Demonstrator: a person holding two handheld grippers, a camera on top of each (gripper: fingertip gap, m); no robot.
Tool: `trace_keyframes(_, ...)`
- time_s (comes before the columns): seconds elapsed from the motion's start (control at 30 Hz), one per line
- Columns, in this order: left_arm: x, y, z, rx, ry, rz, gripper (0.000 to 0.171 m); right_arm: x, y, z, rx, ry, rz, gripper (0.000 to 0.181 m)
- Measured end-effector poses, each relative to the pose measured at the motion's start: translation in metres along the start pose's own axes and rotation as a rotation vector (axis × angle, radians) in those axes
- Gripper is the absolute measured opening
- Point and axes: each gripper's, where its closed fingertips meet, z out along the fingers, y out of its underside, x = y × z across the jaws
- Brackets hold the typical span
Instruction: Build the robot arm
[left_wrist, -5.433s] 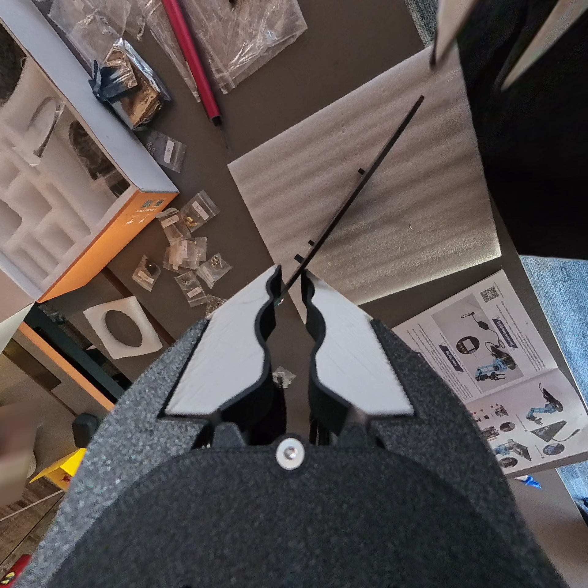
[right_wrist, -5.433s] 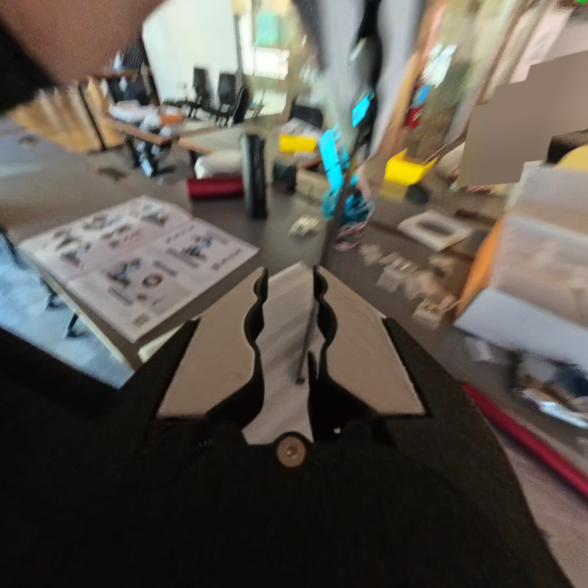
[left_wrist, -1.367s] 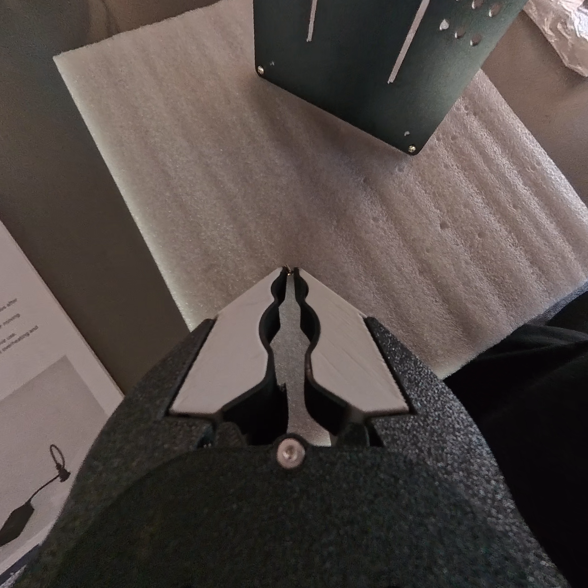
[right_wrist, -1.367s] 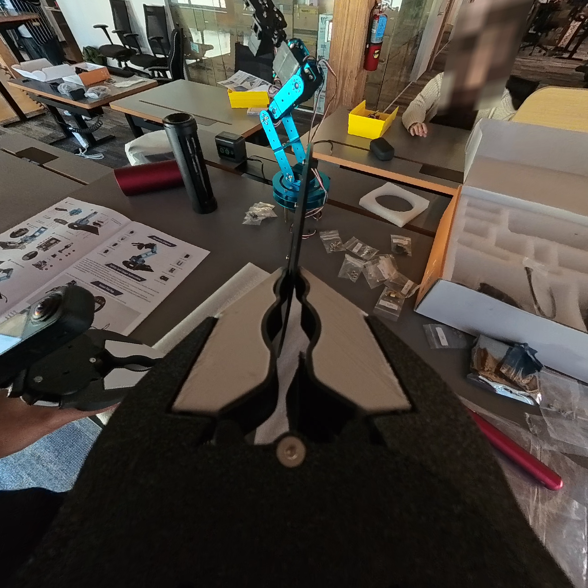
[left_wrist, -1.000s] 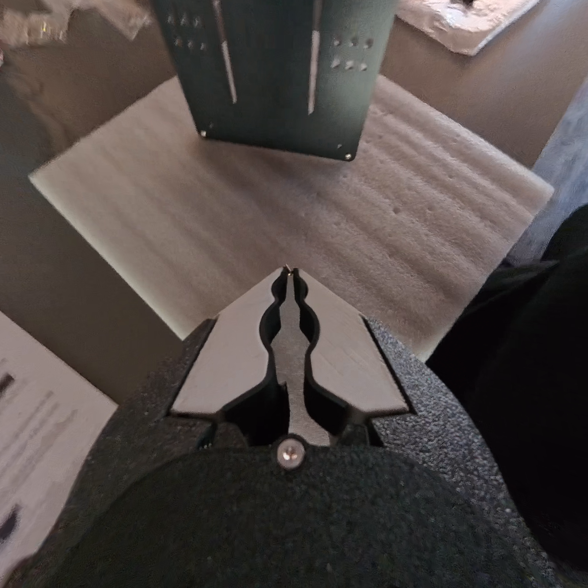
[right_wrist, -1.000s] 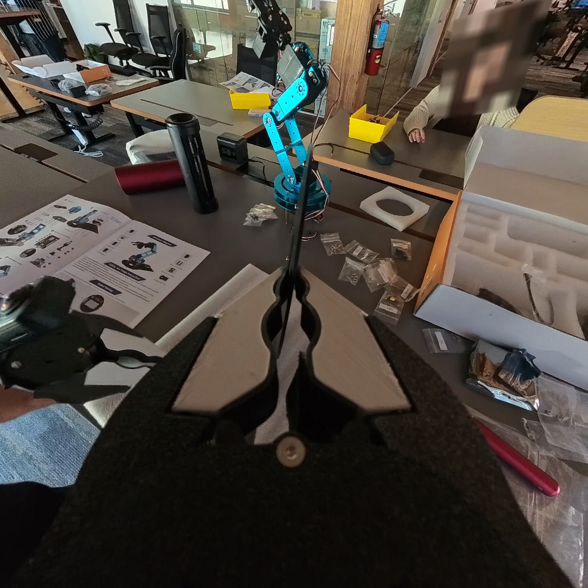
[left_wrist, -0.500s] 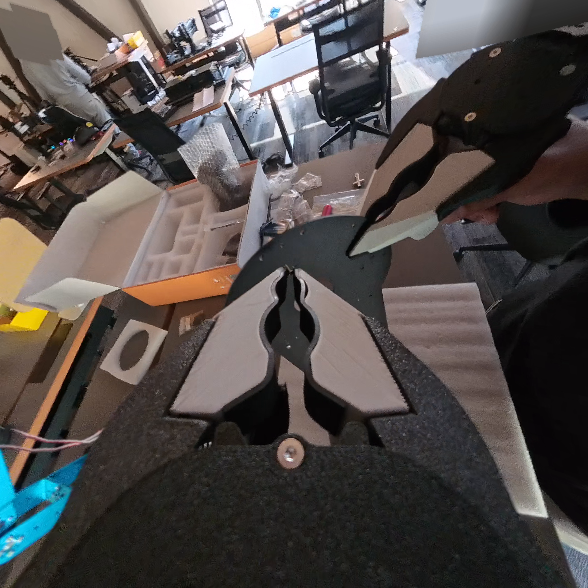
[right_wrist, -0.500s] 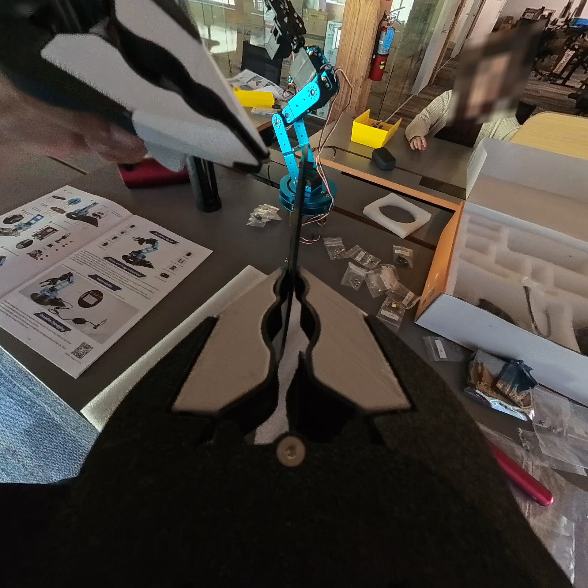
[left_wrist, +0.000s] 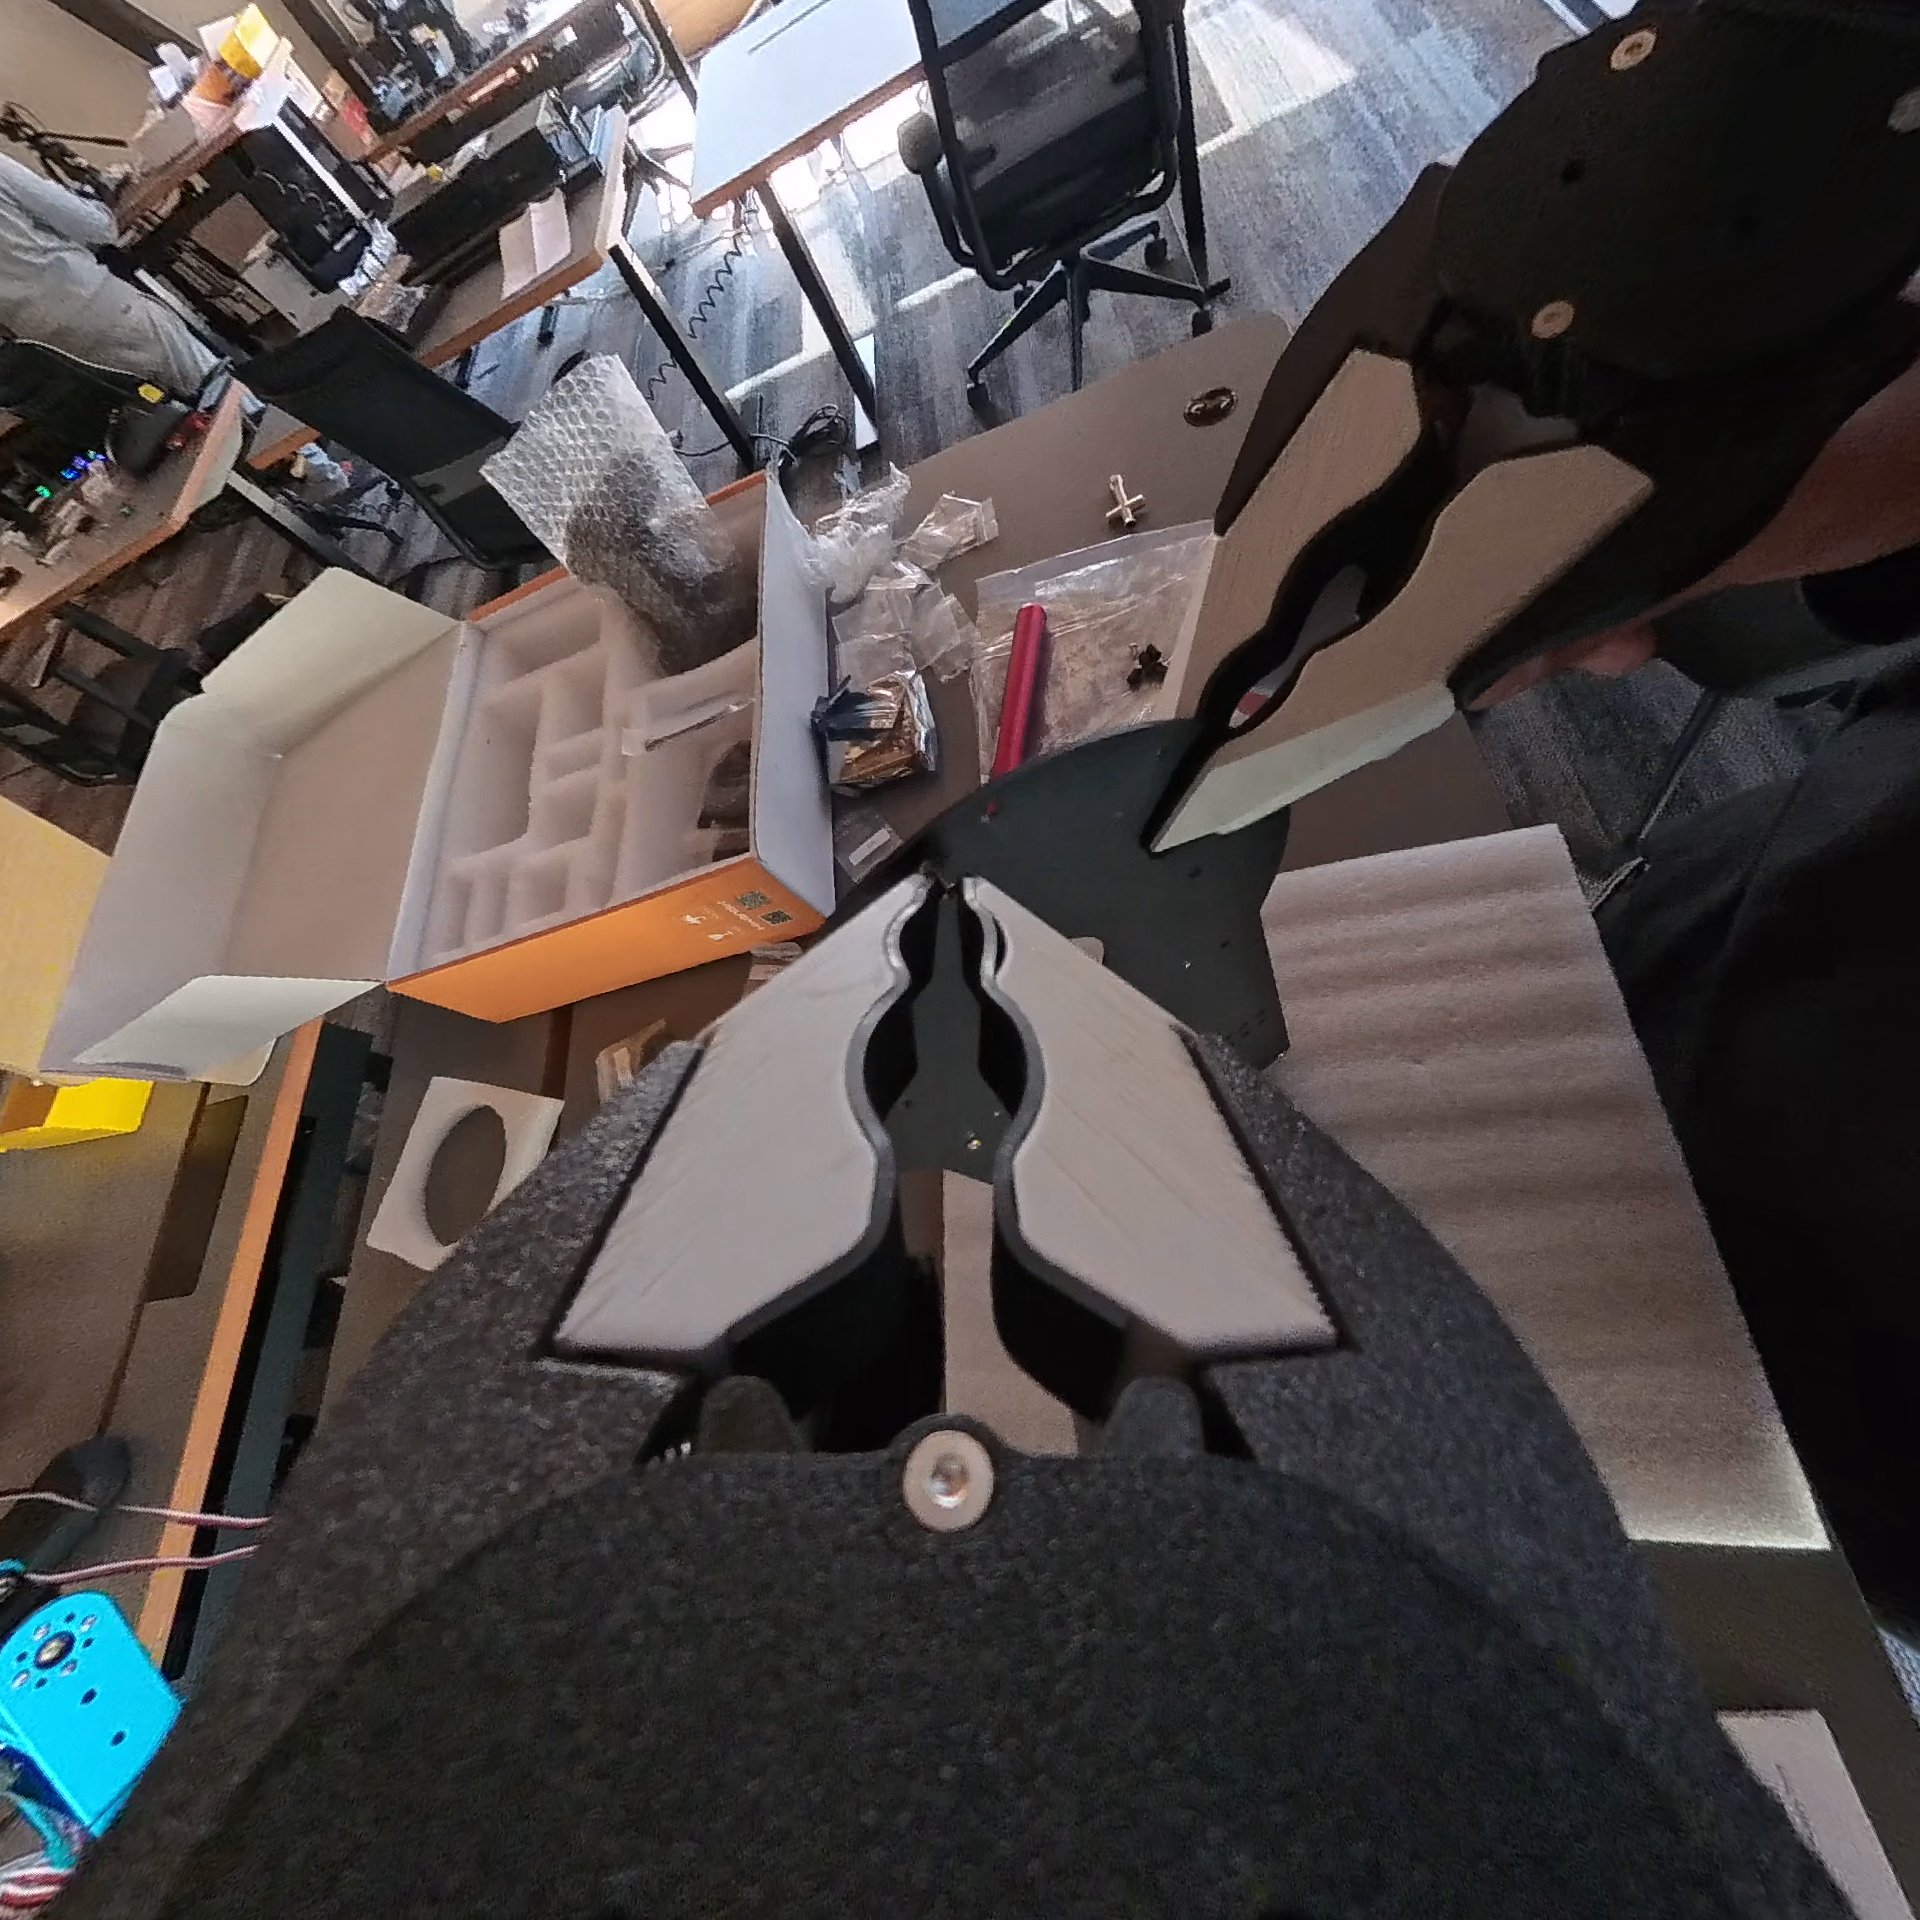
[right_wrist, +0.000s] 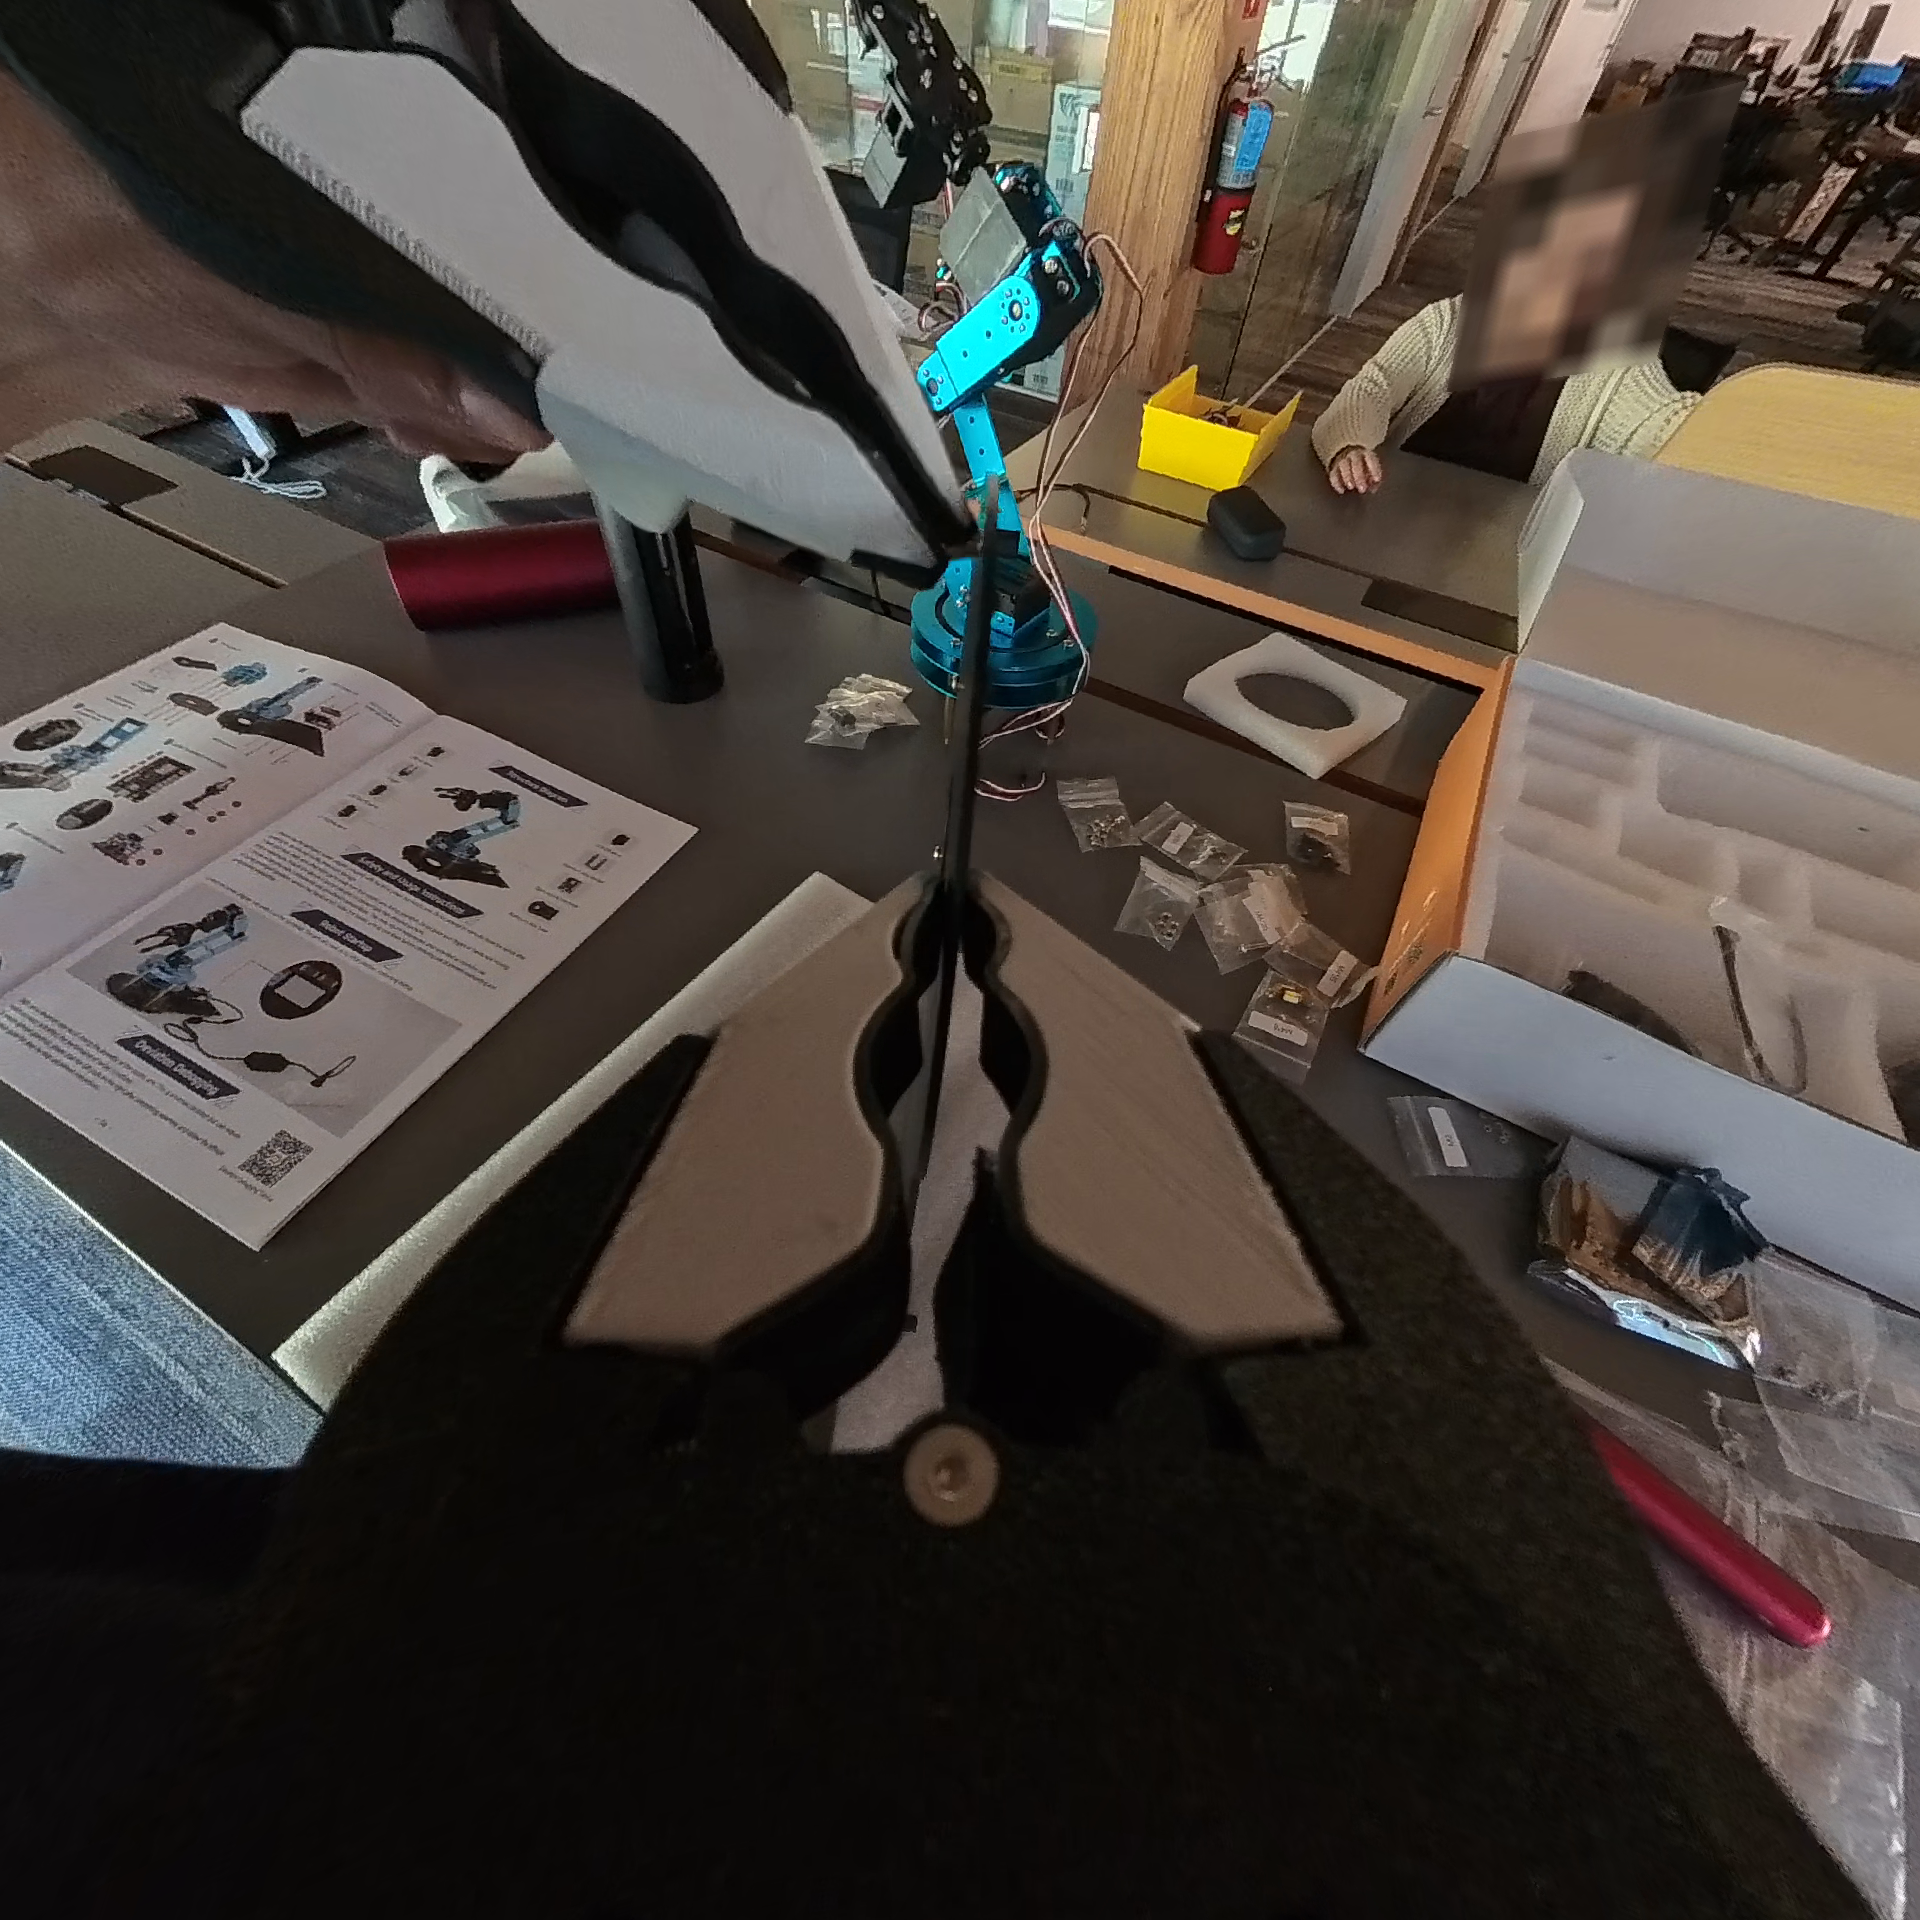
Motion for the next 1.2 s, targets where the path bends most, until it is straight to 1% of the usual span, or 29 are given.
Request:
trace_keyframes(0.13,0.0006,0.0003,-0.0002,-0.007,0.007,0.003,0.003,-0.0005,-0.0003,0.0002,-0.001,0.003,-0.006,0.001)
trace_keyframes(0.3,-0.0051,0.0027,0.0006,-0.027,-0.038,0.008,0.003,0.0004,-0.0001,-0.0001,0.001,0.009,-0.009,0.001)
trace_keyframes(0.43,-0.0037,0.0012,0.0013,-0.011,-0.060,0.021,0.003,0.0002,-0.0001,0.0000,0.002,0.010,-0.008,0.001)
trace_keyframes(0.57,-0.0005,-0.0002,0.0020,-0.011,-0.050,0.022,0.003,-0.0002,-0.0003,0.0002,-0.002,0.009,-0.014,0.001)
trace_keyframes(1.0,-0.0037,-0.0019,0.0047,-0.013,-0.097,0.061,0.003,0.0010,0.0005,-0.0005,-0.007,0.014,-0.028,0.001)
trace_keyframes(1.2,-0.0065,-0.0014,0.0053,-0.016,-0.178,0.125,0.004,0.0018,0.0002,0.0000,-0.008,0.014,-0.028,0.001)
